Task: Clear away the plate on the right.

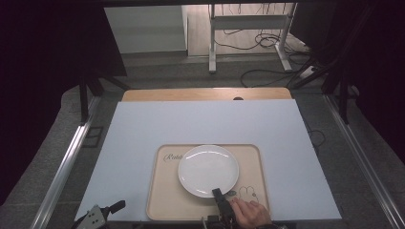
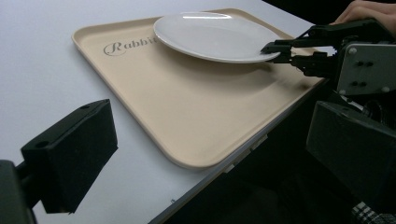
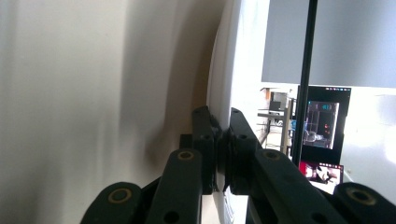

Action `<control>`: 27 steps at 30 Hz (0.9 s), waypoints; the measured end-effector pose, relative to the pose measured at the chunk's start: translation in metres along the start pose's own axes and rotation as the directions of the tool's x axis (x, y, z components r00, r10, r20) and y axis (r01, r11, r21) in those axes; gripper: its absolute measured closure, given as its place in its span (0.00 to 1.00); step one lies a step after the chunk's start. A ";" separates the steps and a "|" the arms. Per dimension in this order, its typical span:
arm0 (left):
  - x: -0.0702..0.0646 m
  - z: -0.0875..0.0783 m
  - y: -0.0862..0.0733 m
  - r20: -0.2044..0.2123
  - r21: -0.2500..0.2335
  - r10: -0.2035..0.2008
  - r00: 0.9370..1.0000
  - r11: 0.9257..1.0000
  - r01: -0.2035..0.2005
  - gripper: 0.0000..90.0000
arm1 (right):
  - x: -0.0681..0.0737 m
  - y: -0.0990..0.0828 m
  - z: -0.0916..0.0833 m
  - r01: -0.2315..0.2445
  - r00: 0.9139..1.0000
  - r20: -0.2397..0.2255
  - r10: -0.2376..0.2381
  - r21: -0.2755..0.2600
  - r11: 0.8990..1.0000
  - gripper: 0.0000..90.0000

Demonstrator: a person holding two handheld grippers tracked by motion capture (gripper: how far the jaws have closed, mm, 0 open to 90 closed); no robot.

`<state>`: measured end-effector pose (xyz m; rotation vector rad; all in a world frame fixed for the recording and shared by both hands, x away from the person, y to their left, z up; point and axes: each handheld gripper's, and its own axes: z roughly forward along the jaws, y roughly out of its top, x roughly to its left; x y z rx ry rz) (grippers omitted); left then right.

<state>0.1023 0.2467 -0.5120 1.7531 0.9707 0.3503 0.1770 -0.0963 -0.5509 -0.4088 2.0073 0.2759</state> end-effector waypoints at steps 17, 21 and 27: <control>0.000 0.000 0.000 0.000 0.000 -0.001 1.000 1.000 0.001 0.02 | 0.003 -0.003 0.003 -0.012 0.997 -0.071 0.014 0.024 1.000 0.95; 0.000 0.000 0.000 0.000 0.000 0.000 1.000 1.000 0.000 0.02 | 0.003 -0.004 0.004 -0.003 0.997 -0.075 0.005 0.026 1.000 0.95; 0.000 0.000 0.000 0.000 0.000 0.000 1.000 1.000 0.000 0.02 | 0.005 -0.006 0.006 -0.002 0.994 -0.106 0.007 0.047 0.999 0.93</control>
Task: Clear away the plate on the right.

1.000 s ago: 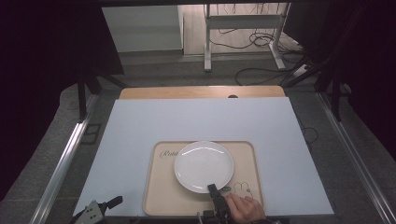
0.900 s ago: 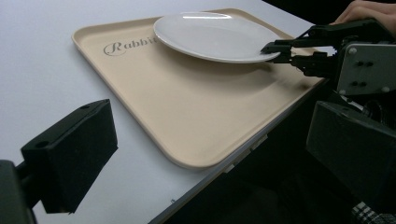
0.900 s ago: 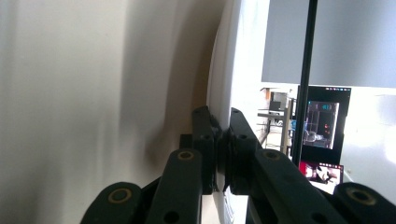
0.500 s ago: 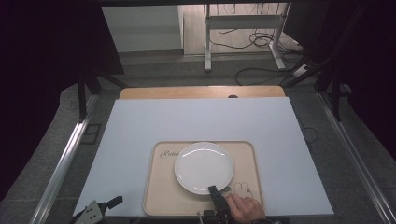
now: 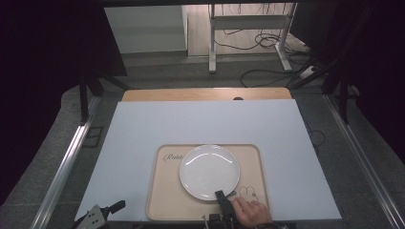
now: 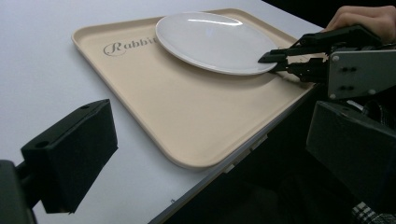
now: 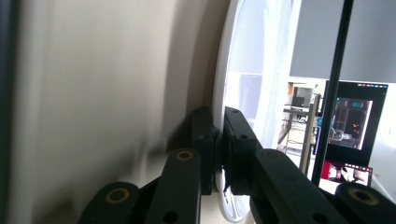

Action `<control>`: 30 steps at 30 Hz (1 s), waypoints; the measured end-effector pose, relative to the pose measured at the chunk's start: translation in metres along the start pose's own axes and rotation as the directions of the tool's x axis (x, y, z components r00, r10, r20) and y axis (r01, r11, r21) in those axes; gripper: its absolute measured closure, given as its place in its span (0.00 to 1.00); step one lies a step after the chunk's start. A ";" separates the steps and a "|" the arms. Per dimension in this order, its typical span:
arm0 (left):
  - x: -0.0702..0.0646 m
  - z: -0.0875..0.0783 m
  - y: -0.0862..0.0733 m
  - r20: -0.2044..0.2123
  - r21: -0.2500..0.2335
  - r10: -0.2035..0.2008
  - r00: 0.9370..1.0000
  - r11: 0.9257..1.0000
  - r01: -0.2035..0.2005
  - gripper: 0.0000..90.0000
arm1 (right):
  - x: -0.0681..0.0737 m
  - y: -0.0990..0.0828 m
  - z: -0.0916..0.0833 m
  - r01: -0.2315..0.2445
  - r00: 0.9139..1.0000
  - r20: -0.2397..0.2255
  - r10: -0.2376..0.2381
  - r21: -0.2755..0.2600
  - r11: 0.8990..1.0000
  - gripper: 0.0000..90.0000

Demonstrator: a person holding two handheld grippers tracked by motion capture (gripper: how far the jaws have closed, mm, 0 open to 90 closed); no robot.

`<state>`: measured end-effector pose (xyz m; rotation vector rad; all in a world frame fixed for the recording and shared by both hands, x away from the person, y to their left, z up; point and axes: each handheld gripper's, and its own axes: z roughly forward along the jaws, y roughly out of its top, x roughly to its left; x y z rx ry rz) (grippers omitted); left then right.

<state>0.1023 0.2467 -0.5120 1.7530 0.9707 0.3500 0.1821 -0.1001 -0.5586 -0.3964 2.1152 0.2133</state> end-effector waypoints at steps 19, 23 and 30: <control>0.000 0.000 0.000 0.002 0.002 -0.002 1.000 1.000 0.002 0.02 | -0.005 -0.003 -0.001 -0.013 1.000 0.011 0.012 0.023 1.000 0.78; 0.000 0.000 0.000 0.003 0.002 -0.002 1.000 1.000 0.002 0.02 | -0.006 -0.003 -0.002 -0.007 1.000 0.011 0.007 0.035 0.999 0.74; 0.000 0.000 0.000 0.004 0.003 -0.001 1.000 1.000 0.001 0.02 | -0.009 -0.003 -0.006 -0.007 1.000 0.009 0.007 0.033 0.999 0.69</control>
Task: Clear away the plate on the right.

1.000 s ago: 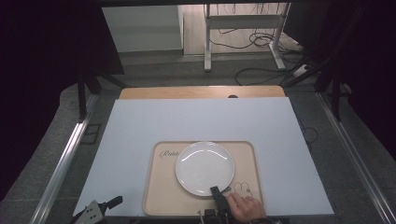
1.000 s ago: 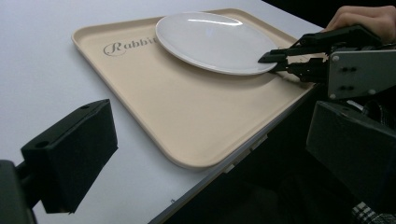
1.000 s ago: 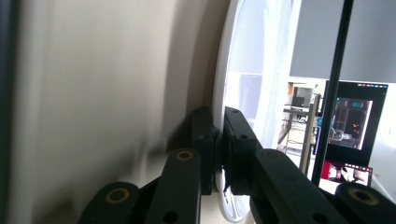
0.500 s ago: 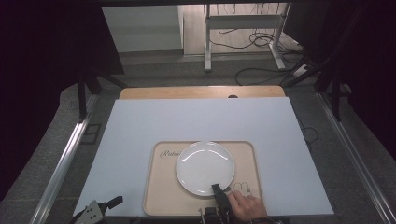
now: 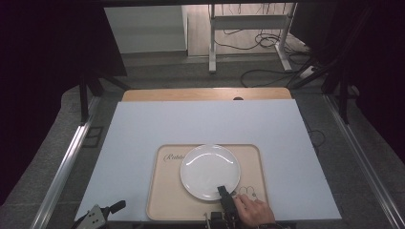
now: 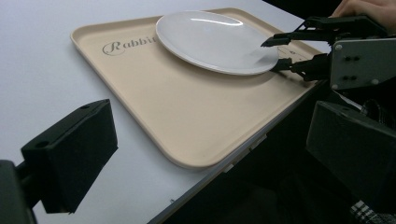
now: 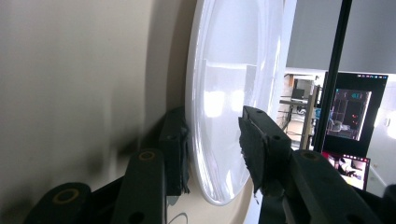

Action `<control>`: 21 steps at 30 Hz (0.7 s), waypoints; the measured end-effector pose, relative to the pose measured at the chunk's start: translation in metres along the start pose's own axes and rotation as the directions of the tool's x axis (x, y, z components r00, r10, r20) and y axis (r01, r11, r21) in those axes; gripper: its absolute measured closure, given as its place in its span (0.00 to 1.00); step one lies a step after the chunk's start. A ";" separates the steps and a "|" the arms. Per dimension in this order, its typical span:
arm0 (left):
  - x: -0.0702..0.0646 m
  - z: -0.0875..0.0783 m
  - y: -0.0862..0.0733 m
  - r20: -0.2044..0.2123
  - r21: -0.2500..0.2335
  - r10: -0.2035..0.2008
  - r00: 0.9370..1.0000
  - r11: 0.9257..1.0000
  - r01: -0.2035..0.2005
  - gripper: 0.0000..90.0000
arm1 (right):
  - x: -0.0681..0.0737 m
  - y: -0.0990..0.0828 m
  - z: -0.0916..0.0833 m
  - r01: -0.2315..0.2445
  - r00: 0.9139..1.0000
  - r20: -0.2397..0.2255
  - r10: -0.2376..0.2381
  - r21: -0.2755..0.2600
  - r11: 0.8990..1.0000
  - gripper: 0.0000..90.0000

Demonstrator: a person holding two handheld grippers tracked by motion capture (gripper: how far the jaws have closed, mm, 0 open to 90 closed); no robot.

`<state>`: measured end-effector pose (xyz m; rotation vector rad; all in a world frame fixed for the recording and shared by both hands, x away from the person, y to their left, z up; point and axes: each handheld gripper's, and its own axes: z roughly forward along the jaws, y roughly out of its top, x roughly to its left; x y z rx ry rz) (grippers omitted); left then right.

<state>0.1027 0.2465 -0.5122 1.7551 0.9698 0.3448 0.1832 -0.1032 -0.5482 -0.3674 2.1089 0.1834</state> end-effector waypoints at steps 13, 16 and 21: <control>0.000 0.000 0.000 0.000 -0.002 -0.001 1.000 1.000 0.001 0.02 | -0.001 -0.001 -0.009 0.002 1.000 0.002 -0.002 -0.003 1.000 0.66; 0.000 0.000 0.000 0.000 -0.002 -0.001 1.000 1.000 0.001 0.02 | -0.001 -0.002 -0.011 0.001 1.000 0.001 -0.001 -0.004 1.000 0.66; 0.000 0.000 0.000 -0.001 -0.003 -0.001 1.000 1.000 0.001 0.02 | -0.002 -0.003 -0.015 0.004 1.000 -0.001 -0.004 -0.003 1.000 0.65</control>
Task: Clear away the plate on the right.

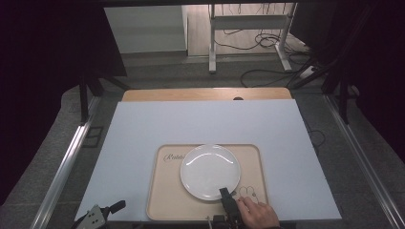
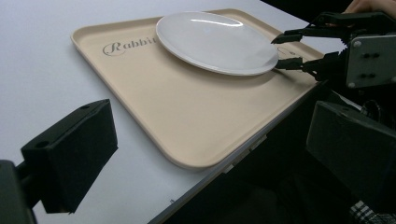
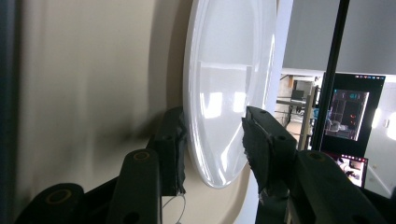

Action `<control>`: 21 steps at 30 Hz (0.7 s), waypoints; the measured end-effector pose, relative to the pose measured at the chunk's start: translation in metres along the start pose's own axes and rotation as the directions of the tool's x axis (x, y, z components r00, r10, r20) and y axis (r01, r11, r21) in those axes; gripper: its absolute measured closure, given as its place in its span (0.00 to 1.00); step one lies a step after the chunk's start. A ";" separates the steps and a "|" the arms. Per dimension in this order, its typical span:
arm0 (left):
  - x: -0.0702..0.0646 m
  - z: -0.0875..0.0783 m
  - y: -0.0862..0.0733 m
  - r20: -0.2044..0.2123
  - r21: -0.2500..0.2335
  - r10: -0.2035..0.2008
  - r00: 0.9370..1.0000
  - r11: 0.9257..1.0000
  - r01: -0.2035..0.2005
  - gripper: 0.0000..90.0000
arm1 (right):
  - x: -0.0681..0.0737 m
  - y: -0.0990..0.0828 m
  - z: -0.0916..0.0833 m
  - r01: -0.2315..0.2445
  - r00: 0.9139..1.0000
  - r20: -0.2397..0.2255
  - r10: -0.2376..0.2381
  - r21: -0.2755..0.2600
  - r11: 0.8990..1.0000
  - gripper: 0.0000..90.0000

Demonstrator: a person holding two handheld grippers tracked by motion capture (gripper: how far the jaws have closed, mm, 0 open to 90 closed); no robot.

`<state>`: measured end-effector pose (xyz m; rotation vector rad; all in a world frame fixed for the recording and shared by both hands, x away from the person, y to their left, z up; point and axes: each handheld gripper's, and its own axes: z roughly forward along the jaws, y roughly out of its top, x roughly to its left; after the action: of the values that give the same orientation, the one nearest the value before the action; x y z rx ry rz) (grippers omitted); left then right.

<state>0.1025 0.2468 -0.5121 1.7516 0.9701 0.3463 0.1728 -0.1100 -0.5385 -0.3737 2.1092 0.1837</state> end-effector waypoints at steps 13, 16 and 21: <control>0.000 0.000 0.000 0.000 0.001 0.001 1.000 1.000 -0.001 0.02 | -0.003 -0.002 -0.009 -0.012 1.000 0.014 0.013 -0.016 1.000 0.65; 0.000 0.000 0.000 0.000 0.001 0.001 1.000 1.000 -0.001 0.02 | -0.003 -0.002 -0.010 -0.018 1.000 0.016 0.019 -0.018 1.000 0.65; 0.000 0.000 0.000 0.000 0.001 0.001 1.000 1.000 -0.001 0.02 | -0.004 -0.004 -0.010 -0.025 1.000 0.018 0.025 -0.013 1.000 0.64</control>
<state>0.1026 0.2466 -0.5121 1.7532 0.9693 0.3462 0.1685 -0.1160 -0.5301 -0.3518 2.0969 0.2143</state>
